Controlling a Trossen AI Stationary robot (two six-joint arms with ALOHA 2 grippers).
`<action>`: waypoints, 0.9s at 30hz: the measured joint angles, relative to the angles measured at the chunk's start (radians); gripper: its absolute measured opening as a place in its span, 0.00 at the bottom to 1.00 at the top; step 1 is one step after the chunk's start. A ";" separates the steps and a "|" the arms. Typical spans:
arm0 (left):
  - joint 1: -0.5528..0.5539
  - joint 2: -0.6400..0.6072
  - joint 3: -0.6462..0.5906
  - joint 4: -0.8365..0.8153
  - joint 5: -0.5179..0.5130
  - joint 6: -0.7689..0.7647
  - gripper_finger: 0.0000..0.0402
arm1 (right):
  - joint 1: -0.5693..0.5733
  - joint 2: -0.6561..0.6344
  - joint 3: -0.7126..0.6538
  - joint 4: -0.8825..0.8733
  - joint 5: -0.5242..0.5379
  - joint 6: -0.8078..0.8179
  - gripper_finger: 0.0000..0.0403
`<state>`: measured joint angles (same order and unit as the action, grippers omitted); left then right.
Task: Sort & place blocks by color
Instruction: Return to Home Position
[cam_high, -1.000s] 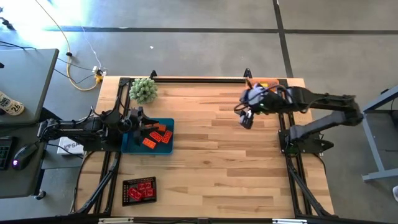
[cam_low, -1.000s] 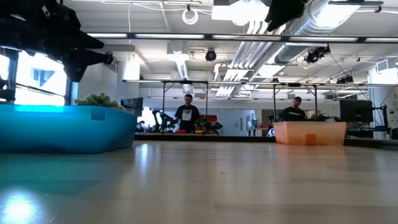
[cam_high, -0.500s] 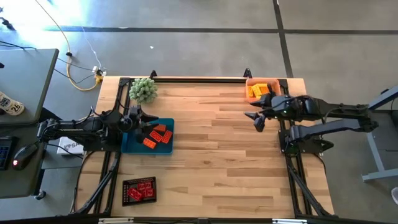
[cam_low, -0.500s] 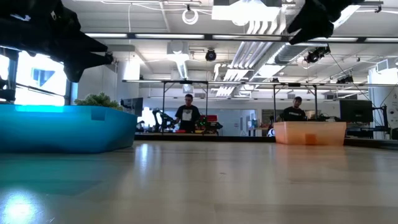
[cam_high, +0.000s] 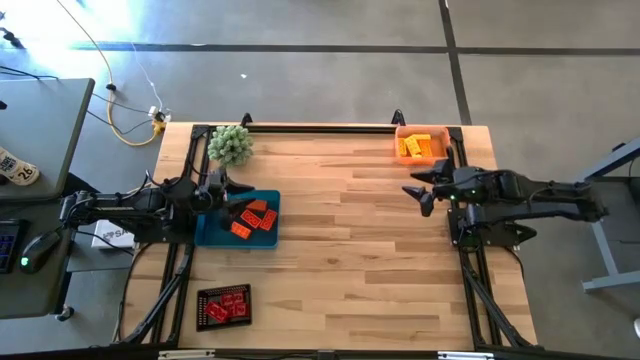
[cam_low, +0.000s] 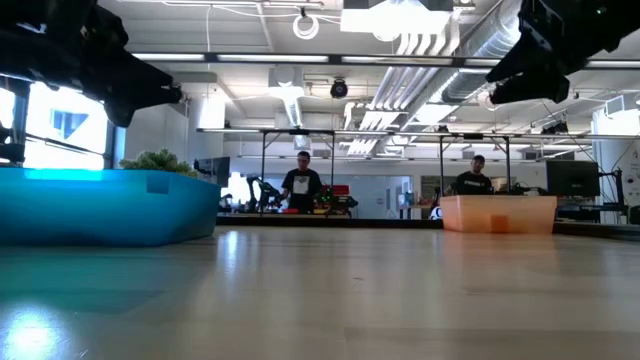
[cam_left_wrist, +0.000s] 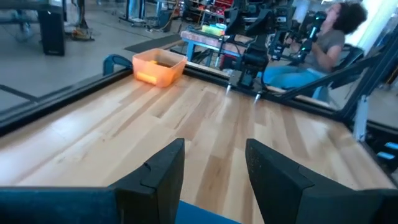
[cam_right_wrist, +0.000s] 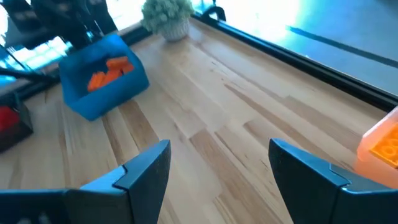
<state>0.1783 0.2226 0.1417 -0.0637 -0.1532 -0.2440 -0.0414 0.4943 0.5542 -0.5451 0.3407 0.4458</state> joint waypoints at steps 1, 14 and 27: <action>0.000 0.000 0.000 -0.003 -0.008 0.010 0.39 | 0.000 -0.017 -0.020 0.023 0.000 0.000 0.64; 0.000 0.000 0.001 -0.119 -0.098 0.008 0.39 | 0.000 -0.132 -0.198 0.169 -0.008 0.021 0.64; 0.000 -0.005 0.001 -0.108 -0.176 -0.044 0.39 | 0.000 -0.138 -0.370 0.313 -0.094 0.032 0.64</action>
<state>0.1783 0.2181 0.1425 -0.1713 -0.3295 -0.2880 -0.0417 0.3561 0.1840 -0.2319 0.2471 0.4775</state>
